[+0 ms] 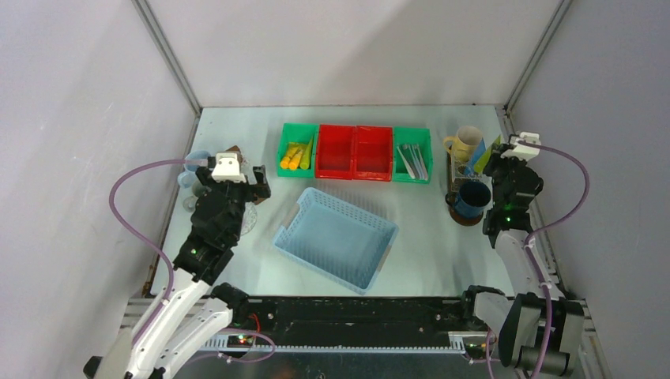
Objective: Prepare toiletry sets of a toothbrush and toothpaste on the tray
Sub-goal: Place the toothpaste in the toothpaste holder.
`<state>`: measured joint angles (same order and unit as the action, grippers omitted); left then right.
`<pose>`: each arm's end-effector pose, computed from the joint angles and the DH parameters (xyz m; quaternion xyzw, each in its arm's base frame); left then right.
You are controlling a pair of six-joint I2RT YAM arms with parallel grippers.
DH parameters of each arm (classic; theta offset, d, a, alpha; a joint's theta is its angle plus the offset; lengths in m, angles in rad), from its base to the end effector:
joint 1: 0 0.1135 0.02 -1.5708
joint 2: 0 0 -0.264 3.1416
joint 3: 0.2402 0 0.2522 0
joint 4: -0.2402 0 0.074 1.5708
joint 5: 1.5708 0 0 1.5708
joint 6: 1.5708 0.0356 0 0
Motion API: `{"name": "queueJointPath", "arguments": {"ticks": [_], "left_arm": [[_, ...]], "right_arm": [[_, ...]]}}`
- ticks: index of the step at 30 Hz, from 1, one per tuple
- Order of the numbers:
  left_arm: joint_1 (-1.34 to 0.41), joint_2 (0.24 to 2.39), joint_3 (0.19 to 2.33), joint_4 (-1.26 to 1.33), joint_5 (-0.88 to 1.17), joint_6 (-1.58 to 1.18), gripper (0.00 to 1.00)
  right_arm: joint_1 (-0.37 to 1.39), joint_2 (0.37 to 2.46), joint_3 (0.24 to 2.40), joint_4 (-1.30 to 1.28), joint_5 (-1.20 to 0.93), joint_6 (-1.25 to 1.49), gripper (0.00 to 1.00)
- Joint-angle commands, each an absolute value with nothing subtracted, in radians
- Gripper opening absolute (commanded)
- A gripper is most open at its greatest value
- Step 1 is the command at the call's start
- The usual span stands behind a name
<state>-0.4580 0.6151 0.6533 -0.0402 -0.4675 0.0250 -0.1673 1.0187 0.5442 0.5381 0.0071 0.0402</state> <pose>0.1440 -0.0531 0.3349 0.0058 0.7077 0.0125 0.7064 0.2329 -0.0396 0.2867 0.0734 0.6803 -0.0487 0.7276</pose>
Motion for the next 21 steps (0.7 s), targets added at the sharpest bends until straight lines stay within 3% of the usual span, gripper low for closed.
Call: {"name": "queueJointPath", "arguments": {"ticks": [1, 21], "left_arm": [[-0.438, 0.615, 0.652, -0.019, -0.448, 0.008, 0.98], [-0.407, 0.602, 0.644, -0.01, -0.394, -0.026, 0.98]], "right_arm": [[-0.174, 1.051, 0.551, 0.669, -0.029, 0.015, 0.0], [-0.181, 1.159, 0.551, 0.707, -0.015, -0.039, 0.0]]}}
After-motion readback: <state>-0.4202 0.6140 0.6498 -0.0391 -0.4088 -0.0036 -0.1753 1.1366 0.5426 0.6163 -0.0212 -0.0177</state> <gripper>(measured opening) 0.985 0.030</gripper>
